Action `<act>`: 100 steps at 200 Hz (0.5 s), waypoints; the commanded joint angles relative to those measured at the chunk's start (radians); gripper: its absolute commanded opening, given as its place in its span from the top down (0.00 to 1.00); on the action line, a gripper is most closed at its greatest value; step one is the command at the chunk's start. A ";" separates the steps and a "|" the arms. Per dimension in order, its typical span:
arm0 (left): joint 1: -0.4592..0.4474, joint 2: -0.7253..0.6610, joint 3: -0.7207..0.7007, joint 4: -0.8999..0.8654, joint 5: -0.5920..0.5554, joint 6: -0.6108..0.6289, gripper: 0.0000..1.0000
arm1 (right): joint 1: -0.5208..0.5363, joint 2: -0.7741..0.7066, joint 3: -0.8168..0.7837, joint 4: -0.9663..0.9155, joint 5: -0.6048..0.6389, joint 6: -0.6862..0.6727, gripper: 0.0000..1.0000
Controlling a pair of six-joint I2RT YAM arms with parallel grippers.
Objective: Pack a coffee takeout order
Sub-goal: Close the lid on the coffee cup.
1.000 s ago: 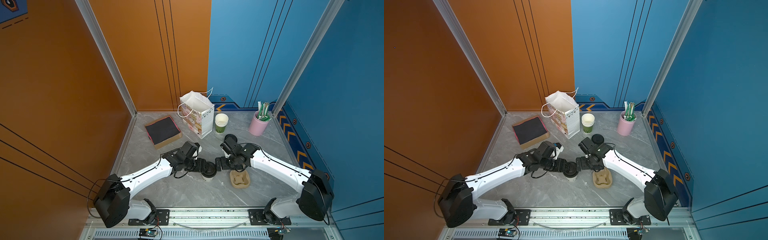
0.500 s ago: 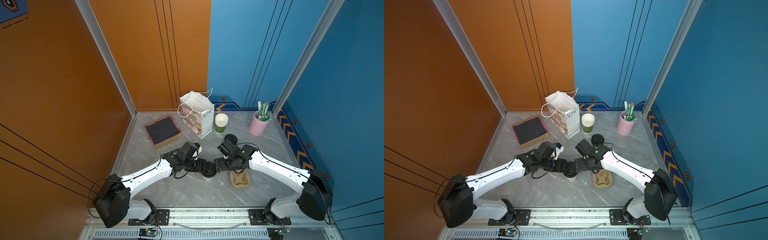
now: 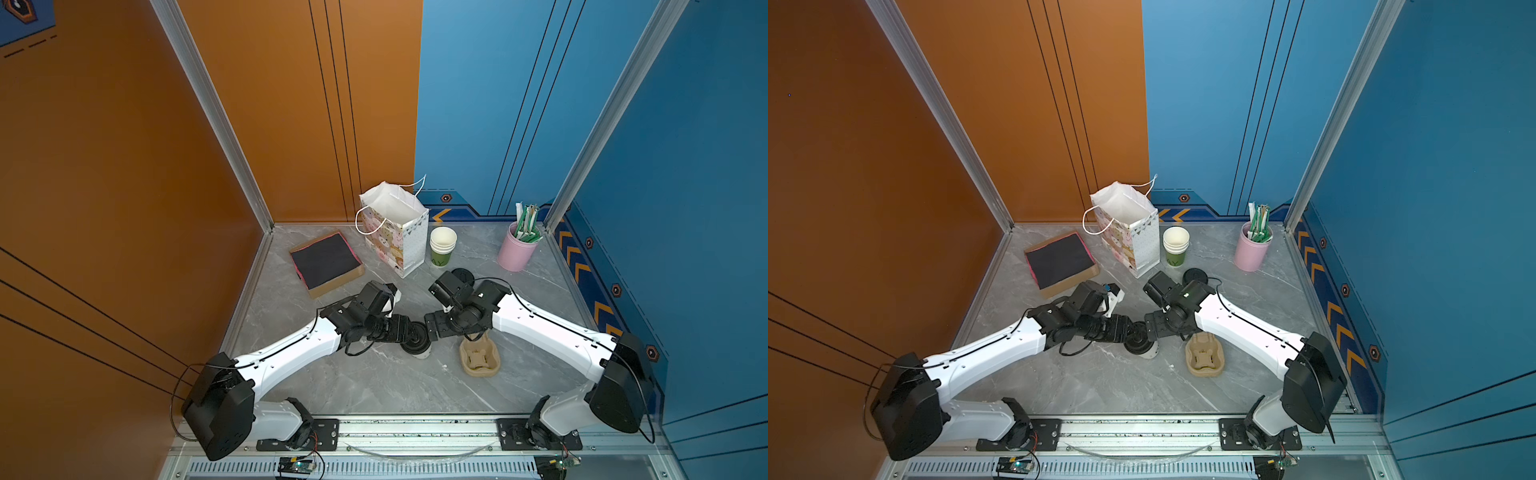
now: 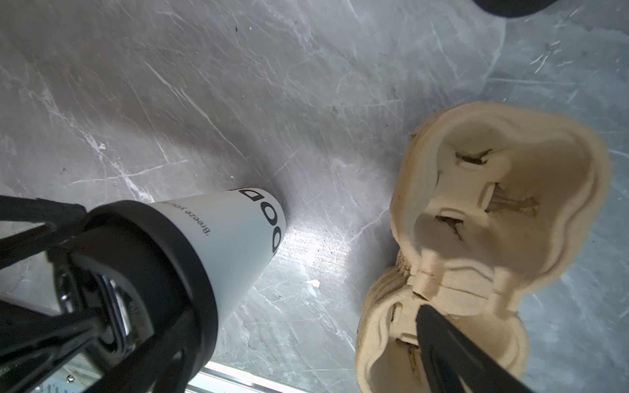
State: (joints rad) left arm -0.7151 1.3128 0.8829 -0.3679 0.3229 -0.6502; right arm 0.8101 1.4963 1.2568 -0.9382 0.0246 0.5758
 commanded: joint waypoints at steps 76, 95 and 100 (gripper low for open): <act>0.023 0.039 0.050 -0.038 0.013 0.033 0.33 | -0.019 0.051 -0.013 -0.021 -0.015 -0.045 0.00; 0.020 0.059 0.052 -0.039 0.015 0.036 0.33 | -0.026 0.050 -0.028 -0.013 -0.026 -0.048 0.00; 0.020 0.065 0.055 -0.039 0.019 0.038 0.33 | -0.029 0.050 -0.033 -0.013 -0.027 -0.048 0.00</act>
State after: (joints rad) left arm -0.7002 1.3506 0.9112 -0.3851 0.3222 -0.6411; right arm 0.7925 1.5379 1.2495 -0.9424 0.0185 0.5465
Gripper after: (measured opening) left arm 0.674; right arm 0.998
